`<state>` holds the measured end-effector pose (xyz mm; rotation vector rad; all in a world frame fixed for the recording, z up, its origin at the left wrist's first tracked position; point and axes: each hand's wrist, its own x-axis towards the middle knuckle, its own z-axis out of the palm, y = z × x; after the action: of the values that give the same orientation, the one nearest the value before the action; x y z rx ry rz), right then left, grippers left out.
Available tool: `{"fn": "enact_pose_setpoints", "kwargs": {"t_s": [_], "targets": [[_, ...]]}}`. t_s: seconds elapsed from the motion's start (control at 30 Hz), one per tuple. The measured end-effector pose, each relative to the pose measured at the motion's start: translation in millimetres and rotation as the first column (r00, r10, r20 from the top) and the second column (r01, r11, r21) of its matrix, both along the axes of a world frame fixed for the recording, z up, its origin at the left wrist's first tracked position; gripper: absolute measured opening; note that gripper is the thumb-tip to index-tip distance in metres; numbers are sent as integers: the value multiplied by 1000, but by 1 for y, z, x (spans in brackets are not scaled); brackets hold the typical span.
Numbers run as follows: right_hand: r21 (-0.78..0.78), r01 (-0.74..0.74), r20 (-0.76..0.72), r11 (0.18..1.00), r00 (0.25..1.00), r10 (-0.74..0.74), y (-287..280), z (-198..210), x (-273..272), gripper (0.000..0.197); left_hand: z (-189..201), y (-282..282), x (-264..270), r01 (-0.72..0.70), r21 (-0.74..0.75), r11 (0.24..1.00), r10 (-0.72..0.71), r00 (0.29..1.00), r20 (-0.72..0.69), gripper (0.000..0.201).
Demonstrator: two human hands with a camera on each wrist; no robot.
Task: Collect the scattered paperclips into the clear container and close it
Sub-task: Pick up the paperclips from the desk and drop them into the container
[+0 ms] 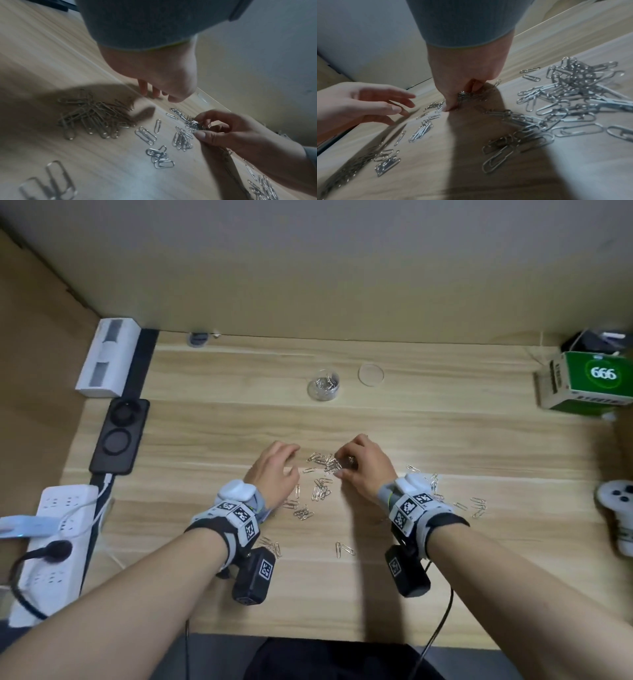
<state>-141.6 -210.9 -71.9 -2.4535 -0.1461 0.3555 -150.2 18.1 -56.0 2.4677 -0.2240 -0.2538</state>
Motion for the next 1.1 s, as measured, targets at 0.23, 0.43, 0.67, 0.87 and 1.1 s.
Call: {"fn": "enact_pose_setpoints", "kwargs": {"t_s": [0.23,0.43,0.67,0.87,1.1], "targets": [[-34,-27,-26,999,999,26,3,7,-2,9,-1,-11,-7,26,148,989,-8,992,-126,79],[131,339,-85,932,940,-330,-34,8,-3,9,-11,-57,5,36,101,994,-25,993,-114,54],[225,451,-198,864,889,-413,-68,3,1,10,-12,-84,21,38,113,993,-19,986,-163,8],[292,501,-248,815,862,-441,-61,8,14,7,-1,-87,32,98,191,977,-56,975,-216,6],[388,541,-308,746,839,-448,-47,10,51,15,16,-77,64,-147,53,988,155,969,-193,4]]}}
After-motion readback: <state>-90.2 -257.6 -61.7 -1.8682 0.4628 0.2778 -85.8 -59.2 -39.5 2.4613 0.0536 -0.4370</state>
